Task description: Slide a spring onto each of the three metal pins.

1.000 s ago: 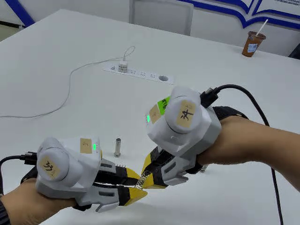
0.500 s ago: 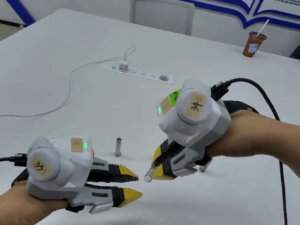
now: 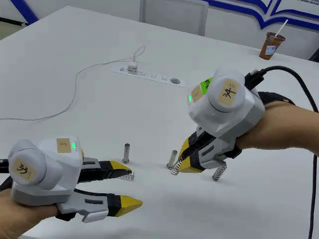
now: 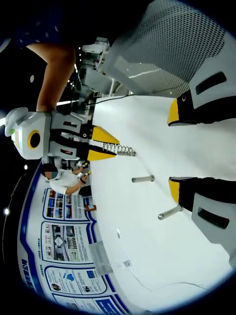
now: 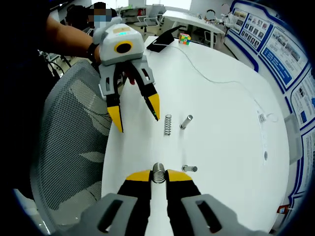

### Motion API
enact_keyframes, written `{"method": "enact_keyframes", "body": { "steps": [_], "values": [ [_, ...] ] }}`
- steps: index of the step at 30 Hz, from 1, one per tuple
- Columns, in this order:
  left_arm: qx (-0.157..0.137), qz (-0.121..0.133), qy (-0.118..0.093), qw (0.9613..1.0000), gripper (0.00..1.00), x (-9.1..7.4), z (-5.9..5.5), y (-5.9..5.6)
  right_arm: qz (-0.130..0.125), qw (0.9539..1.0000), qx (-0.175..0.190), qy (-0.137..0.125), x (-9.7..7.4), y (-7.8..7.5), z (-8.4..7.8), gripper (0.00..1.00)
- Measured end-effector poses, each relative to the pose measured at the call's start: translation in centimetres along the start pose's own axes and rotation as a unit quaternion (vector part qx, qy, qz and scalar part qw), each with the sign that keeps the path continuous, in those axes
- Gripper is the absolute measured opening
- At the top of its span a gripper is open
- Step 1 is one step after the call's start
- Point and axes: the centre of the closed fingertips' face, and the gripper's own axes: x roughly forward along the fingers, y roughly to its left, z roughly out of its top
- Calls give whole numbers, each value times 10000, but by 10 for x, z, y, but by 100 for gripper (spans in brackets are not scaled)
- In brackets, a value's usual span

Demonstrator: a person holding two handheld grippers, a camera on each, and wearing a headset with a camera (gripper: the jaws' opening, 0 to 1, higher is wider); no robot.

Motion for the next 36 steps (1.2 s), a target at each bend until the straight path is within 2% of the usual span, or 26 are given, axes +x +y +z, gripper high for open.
{"method": "enact_keyframes", "body": {
  "steps": [6, 18, 31, 36],
  "values": [
    [-88, 161, -41, 9998, 49, -8, 0, 6, -69, 9999, 46, 78, -4, -9, -6, 12],
    [-253, 406, -37, 9988, 56, -19, -7, 16, -315, 9991, 164, 243, -6, -39, -15, 12],
    [-339, 545, -28, 9979, 63, -26, -9, 21, -378, 9984, 239, 348, 8, -60, -18, 12],
    [-352, 565, -13, 9978, 64, -26, -10, 21, -317, 9984, 241, 389, 14, -60, -18, 12]
  ]
}}
